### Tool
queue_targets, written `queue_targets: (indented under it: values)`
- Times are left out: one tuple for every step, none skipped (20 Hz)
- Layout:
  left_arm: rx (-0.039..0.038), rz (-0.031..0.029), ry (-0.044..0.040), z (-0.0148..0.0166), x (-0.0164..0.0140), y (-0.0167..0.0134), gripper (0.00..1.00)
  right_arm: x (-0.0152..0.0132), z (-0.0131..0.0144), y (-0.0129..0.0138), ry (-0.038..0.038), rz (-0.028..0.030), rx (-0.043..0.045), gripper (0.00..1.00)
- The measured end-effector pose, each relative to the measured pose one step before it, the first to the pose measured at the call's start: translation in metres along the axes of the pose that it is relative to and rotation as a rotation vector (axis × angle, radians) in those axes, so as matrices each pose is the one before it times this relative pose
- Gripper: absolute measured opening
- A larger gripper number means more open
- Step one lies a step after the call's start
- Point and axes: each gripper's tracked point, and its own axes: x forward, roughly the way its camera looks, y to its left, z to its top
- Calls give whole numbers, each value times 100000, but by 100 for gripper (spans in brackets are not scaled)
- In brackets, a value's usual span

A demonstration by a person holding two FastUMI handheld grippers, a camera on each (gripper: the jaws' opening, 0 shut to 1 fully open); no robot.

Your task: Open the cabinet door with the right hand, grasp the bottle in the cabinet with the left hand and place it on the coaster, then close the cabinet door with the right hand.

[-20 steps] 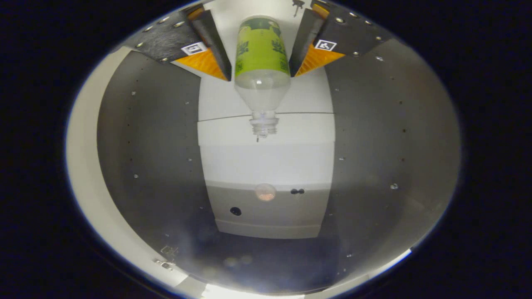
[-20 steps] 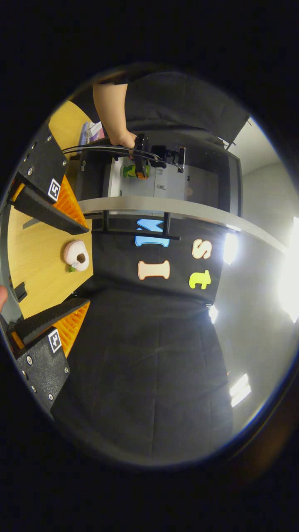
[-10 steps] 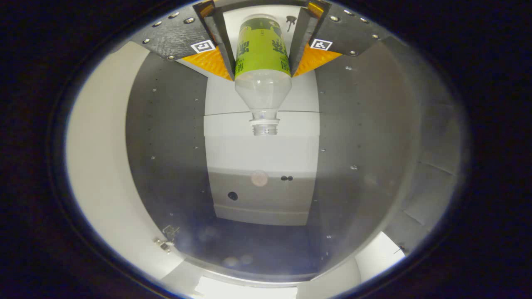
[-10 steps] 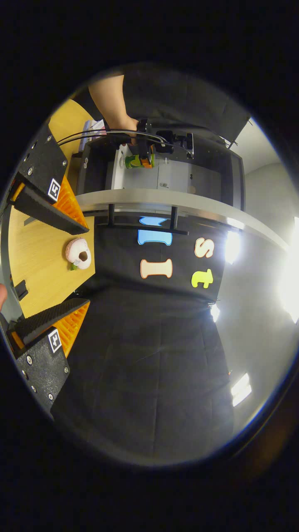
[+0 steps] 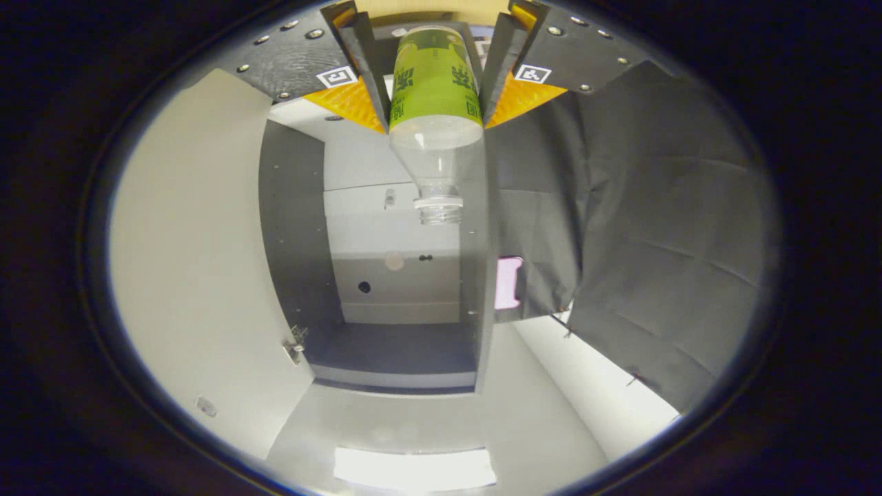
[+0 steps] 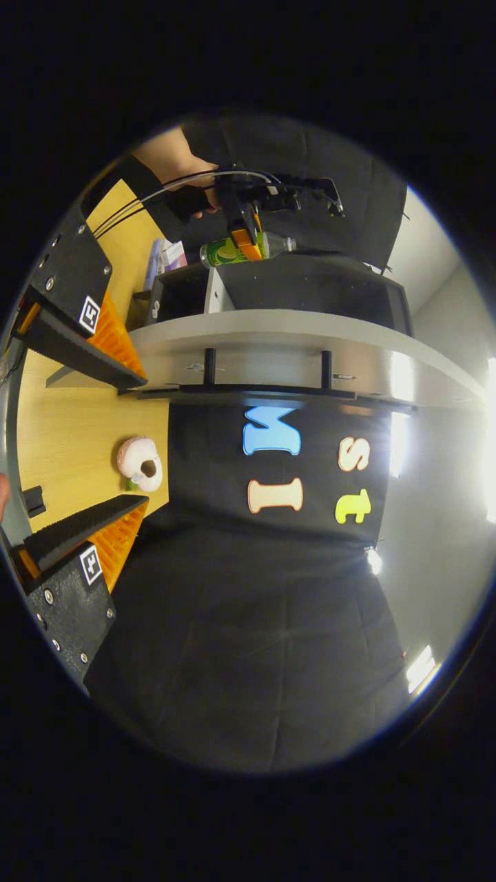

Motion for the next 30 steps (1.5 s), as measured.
queue_targets:
  values:
    - [880, 3488, 347, -240, -1936, 860, 71, 100, -417, -33, 1046, 2220, -1429, 95]
    - [709, 3593, 800, -428, -1963, 674, 67, 18, -153, -586, -51, 184, -1919, 95]
    - [614, 3131, 382, -736, -2009, 376, 70, -2, 184, -845, -1133, -511, -1247, 95]
    - [868, 2273, 46, -534, -1894, 332, 68, 6, 240, -692, -1882, 11, 268, 95]
    - [656, 2116, -759, -532, -1826, 68, 72, 302, -50, 37, -1249, 2193, 1331, 95]
    - [1300, 2310, -1220, -507, -1858, 109, 63, 317, -527, 439, 701, 4470, 1446, 95]
    - [2245, 2396, -498, -776, -1761, 40, 65, 174, -1225, 271, 2291, 3773, 868, 95]
    - [2203, 972, 969, -1181, -1470, -246, 68, 97, -1291, 43, 3072, 2270, 449, 96]
    - [1776, 532, 703, -1442, -1541, -708, 65, 9, -1382, -384, 3217, 1130, 390, 96]
    - [1441, 824, 615, -1538, -1701, -270, 68, 101, -1197, -447, 2480, 273, 122, 95]
    - [758, 1721, -784, -1357, -1507, 45, 72, 291, -1453, -282, 2847, -558, -350, 95]
    - [1624, 1390, -964, -1287, -1039, -147, 68, 235, -1476, -210, 2763, -384, -237, 95]
    - [1984, 968, 432, -1848, -1447, -275, 68, 429, -1658, -81, 3117, -306, 30, 95]
    - [1089, -609, 1339, -2110, -880, -644, 67, 391, -1547, -1, 3878, -419, -49, 95]
    - [1268, -204, 2220, -2829, -930, -694, 70, 545, -1630, 234, 4045, 214, -771, 95]
    - [1112, 1111, 2204, -2430, -572, -198, 67, 364, -719, 277, 2455, 520, -1497, 96]
    - [-422, 268, 1574, -2259, -418, -95, 67, 351, -507, 249, 2218, 93, -2111, 96]
    - [-110, 1296, 493, -1573, -90, 59, 68, 97, -60, 266, 485, 618, -1647, 95]
    - [171, 701, 151, -1238, -97, 120, 67, 114, -117, 452, -35, 590, -1473, 95]
    - [310, 931, 851, -1304, -188, 165, 67, 219, -145, 312, 431, 325, -1789, 95]
    - [-1334, 404, 1409, -1349, -74, -48, 68, 324, -358, 583, 675, 817, -1500, 95]
    - [-2832, 790, 779, -1155, 20, 62, 68, 206, -436, 642, 1164, 1279, -1721, 95]
    - [-2436, 708, 1332, -1167, 333, 245, 68, 212, -509, 743, 1076, 1010, -2037, 95]
    - [-1437, 618, 1278, -1015, 150, 46, 68, 65, -179, 499, 540, 1362, -1735, 95]
    - [-848, 331, 826, -708, 196, 10, 68, 164, -343, 362, 760, 713, -1423, 95]
    - [-352, -256, -653, -238, 275, -34, 68, 69, -266, 301, 619, 932, -477, 95]
    - [-1023, 97, -969, -206, 90, -51, 68, 180, -415, 276, 749, 689, -191, 95]
    - [-642, 95, -1080, 60, 74, 78, 62, 137, -260, 94, 811, 300, -244, 95]
    - [108, -426, 11, -349, 55, -29, 68, 139, -230, 93, 522, 357, 245, 95]
    - [247, -1391, -163, 141, 39, -380, 73, 118, -170, 221, 381, 698, 494, 95]
